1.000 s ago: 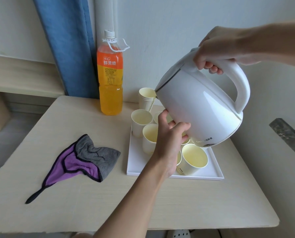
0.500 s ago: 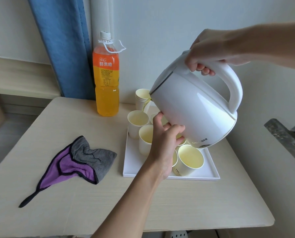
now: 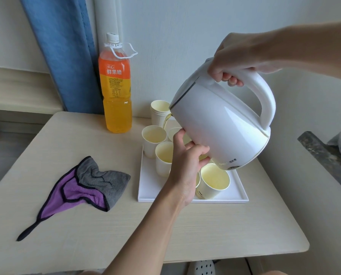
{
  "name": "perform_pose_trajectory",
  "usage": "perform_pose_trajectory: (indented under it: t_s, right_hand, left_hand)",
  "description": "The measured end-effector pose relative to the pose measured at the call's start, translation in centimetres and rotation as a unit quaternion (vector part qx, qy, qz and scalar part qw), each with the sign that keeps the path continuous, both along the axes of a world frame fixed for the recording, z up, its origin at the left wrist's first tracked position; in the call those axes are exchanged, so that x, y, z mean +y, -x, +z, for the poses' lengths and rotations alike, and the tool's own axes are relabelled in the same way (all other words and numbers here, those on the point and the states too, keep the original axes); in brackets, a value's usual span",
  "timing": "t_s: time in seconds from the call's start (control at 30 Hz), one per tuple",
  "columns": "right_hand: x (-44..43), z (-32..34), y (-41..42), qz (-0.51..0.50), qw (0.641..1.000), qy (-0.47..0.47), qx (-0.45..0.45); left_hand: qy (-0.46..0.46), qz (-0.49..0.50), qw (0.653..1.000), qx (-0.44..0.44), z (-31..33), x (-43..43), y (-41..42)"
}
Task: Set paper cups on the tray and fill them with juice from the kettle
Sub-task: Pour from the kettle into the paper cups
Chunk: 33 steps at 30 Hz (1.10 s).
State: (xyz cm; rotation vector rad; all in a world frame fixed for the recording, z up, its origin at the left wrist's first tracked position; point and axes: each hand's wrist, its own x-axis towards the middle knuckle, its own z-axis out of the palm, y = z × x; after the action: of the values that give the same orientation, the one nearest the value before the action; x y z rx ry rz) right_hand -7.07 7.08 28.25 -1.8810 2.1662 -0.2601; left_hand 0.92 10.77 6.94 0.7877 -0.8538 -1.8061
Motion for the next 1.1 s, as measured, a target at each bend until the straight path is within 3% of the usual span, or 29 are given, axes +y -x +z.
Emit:
perform_pose_trajectory:
  t_s: [1.1]
  right_hand:
    - [-3.4, -1.0, 1.6, -0.007, 1.0, -0.028, -0.006]
  left_hand:
    - [-0.007, 0.004, 1.0, -0.006, -0.3, -0.3, -0.1]
